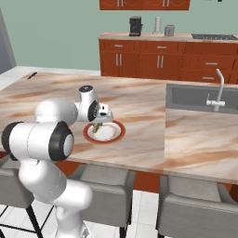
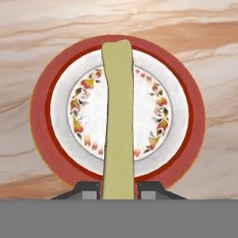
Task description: Retrieve the butter from the fridge and place it on a plate on the dining table. Then retrieve the butter knife by the fridge and place it near the plate.
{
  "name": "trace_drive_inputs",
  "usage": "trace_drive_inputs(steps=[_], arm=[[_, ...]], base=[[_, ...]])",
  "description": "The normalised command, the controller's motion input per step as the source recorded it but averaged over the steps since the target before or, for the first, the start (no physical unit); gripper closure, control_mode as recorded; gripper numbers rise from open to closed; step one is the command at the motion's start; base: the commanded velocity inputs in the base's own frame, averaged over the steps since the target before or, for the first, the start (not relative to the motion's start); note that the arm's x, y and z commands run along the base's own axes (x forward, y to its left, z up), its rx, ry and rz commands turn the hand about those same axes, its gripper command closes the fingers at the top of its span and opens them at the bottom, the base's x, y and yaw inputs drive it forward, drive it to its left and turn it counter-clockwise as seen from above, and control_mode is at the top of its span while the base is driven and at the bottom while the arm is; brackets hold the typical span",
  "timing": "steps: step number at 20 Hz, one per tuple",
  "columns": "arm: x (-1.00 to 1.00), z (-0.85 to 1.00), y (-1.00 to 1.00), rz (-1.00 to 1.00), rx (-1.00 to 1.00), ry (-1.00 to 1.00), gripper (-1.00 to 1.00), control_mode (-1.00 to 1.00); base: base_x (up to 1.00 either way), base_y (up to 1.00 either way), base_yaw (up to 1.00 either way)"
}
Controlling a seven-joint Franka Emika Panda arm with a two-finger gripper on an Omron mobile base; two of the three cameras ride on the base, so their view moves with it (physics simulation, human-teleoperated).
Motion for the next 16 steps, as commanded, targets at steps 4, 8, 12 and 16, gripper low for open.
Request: trace_drive_inputs(steps=[4,8,12,16], arm=[[0.03,-0.37,-0.12,0.00,0.01,-0.01,1.00,-1.00],[0.21,-0.32,-0.16,0.00,0.03,0.00,1.00,-1.00],[0.27,-0.26,-0.09,0.00,0.00,0.00,1.00,-1.00],[0.17,-0.11,0.00,0.00,0.00,0.00,1.00,-1.00]], base=[[0.00,0.00,0.00],[0.00,0.00,0.00],[0.00,0.00,0.00],[0.00,0.00,0.00]])
